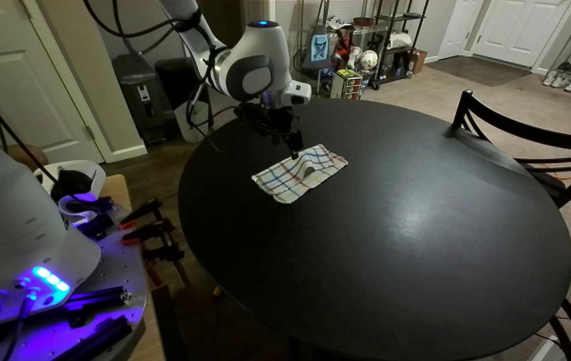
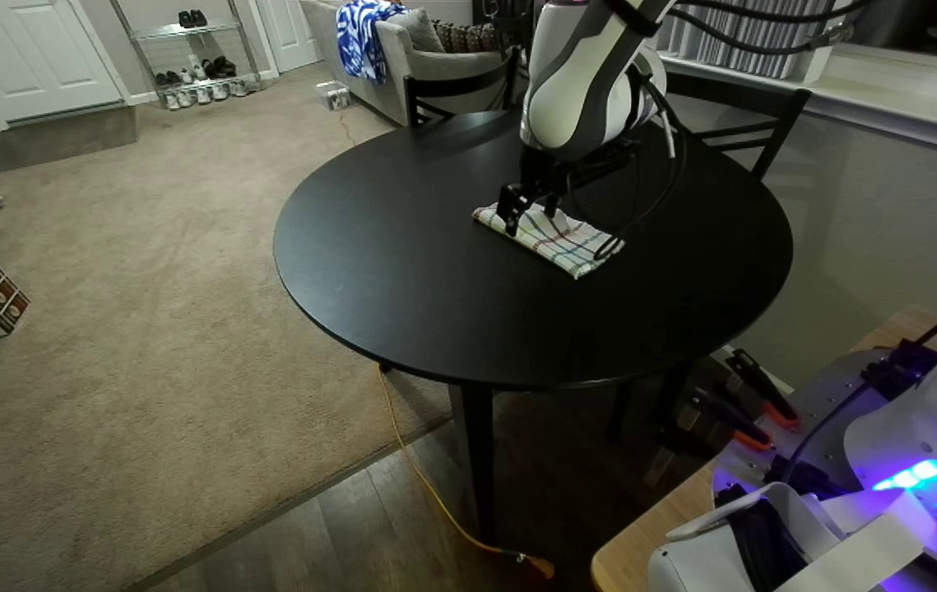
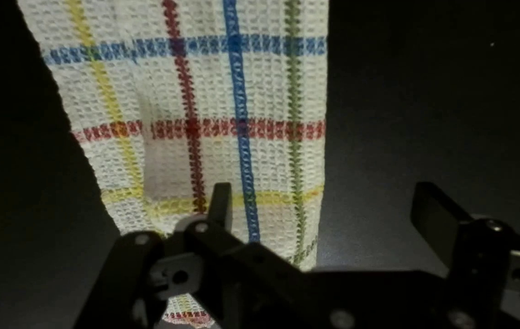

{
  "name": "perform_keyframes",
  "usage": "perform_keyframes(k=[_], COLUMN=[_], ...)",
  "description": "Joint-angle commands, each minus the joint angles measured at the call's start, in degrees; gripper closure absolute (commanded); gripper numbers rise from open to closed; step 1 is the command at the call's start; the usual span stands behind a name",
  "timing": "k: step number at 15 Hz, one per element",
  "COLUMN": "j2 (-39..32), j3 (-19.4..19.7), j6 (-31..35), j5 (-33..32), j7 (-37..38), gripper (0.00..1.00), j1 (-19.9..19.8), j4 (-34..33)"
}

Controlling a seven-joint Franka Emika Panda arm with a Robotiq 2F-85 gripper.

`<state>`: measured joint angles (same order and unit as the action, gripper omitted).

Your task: Fold the towel on the table

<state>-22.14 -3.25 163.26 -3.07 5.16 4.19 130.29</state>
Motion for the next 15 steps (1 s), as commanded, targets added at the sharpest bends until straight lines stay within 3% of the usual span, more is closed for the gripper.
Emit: perform_keyframes(k=[1, 6, 15], j2=[0.56, 6.84, 28.67], j3=[1.52, 0.87, -2.91], j6=[-0.03, -3.93, -22.94], j5=[0.02, 0.98, 6.49], j7=[0.11, -0.19, -0.21], gripper=[0.0, 0.0, 0.0], j1=[0.78, 0.7, 1.86], j4=[-0.22, 4.88, 16.4])
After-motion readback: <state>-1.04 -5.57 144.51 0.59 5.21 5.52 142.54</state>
